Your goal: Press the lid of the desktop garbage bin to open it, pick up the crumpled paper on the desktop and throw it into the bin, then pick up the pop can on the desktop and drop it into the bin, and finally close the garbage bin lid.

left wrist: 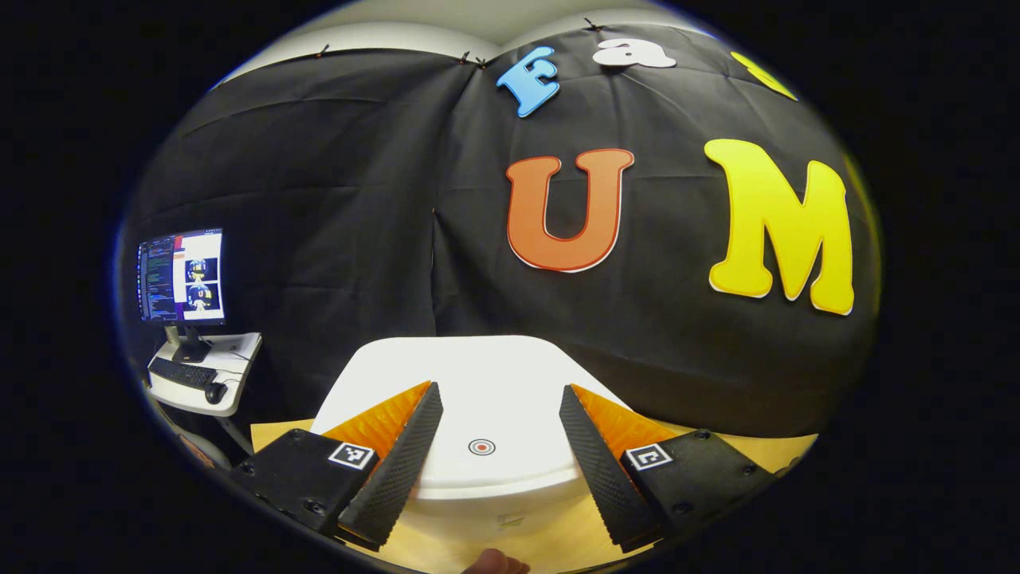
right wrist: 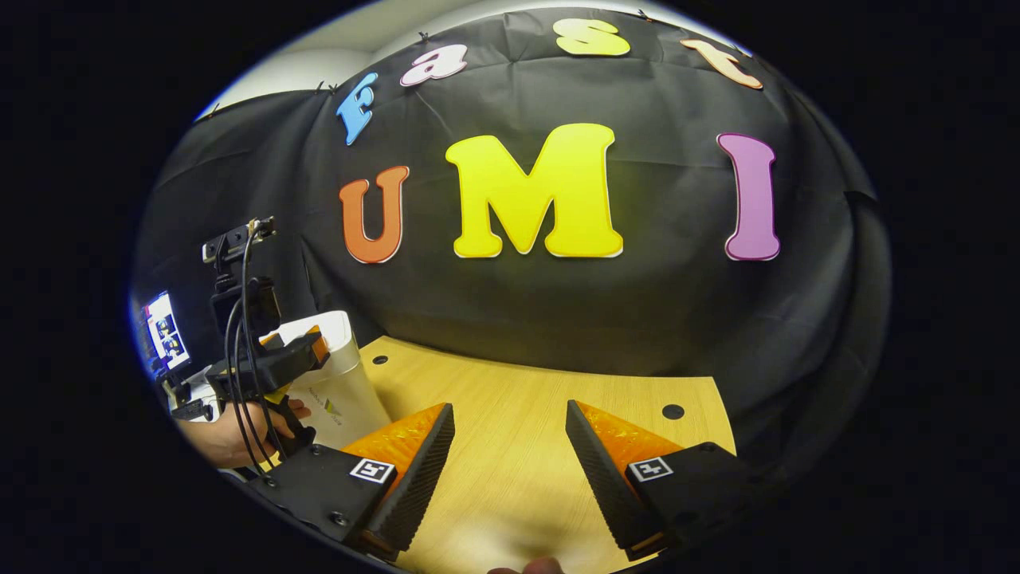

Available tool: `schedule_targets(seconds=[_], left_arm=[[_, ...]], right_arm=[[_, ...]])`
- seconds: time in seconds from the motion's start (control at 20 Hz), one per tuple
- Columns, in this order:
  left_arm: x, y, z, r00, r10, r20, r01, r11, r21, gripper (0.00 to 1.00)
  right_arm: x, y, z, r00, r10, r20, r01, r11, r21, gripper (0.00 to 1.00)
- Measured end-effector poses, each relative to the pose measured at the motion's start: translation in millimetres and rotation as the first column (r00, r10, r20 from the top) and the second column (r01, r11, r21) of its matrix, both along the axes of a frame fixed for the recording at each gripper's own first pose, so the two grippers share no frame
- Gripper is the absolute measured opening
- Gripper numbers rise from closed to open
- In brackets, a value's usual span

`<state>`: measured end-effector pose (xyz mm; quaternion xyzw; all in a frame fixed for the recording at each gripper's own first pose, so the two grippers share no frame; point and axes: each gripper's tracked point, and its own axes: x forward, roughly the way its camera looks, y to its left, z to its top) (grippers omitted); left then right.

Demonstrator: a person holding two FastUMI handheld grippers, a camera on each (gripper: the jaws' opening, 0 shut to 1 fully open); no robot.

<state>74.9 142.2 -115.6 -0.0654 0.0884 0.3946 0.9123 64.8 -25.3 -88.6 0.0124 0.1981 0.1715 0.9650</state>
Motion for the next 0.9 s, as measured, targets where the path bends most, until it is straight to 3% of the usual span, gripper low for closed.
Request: schedule_targets(seconds=[0.55, 0.75, 0.9], left_arm=[[-6, -4, 27, 0.997, -0.049, 0.064, 0.045, 0.997, 0.068, 0.96], [0, -12, 55, 0.984, -0.161, 0.074, 0.152, 0.981, 0.121, 0.97], [-6, -34, 91, 0.952, -0.289, 0.096, 0.267, 0.944, 0.192, 0.96]], right_arm=[[-7, 7, 9, 0.999, -0.024, 0.034, 0.022, 0.999, 0.039, 0.9], [-8, 8, 20, 0.997, -0.047, 0.064, 0.045, 0.998, 0.038, 0.9], [-9, 9, 44, 0.987, -0.095, 0.133, 0.09, 0.995, 0.046, 0.91]])
